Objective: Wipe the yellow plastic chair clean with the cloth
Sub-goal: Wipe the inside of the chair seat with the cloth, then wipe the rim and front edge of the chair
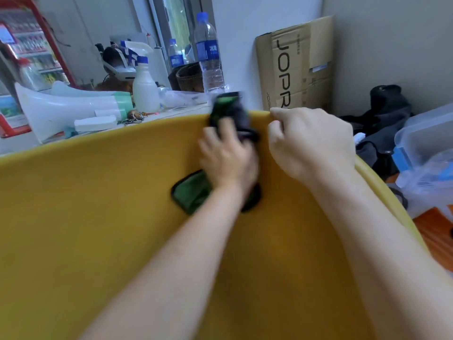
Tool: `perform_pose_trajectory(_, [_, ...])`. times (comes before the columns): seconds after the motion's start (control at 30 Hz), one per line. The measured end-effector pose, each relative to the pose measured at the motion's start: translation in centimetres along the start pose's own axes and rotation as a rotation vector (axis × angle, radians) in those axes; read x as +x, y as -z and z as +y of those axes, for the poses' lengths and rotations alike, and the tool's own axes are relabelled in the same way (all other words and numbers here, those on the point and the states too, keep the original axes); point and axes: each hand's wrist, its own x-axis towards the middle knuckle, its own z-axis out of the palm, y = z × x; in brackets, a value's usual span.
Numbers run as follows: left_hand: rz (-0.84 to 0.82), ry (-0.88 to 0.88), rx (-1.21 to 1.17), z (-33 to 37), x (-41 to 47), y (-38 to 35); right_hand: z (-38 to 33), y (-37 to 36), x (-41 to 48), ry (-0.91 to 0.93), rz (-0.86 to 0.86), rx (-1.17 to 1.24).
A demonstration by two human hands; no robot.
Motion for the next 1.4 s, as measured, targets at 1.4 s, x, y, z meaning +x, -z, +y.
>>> perform_pose_trajectory(1.4, [-1.181,-0.014,-0.56,-1.1,-12.1,18.9,3.7,10.6,-11.5,0.14,-0.774,0.341])
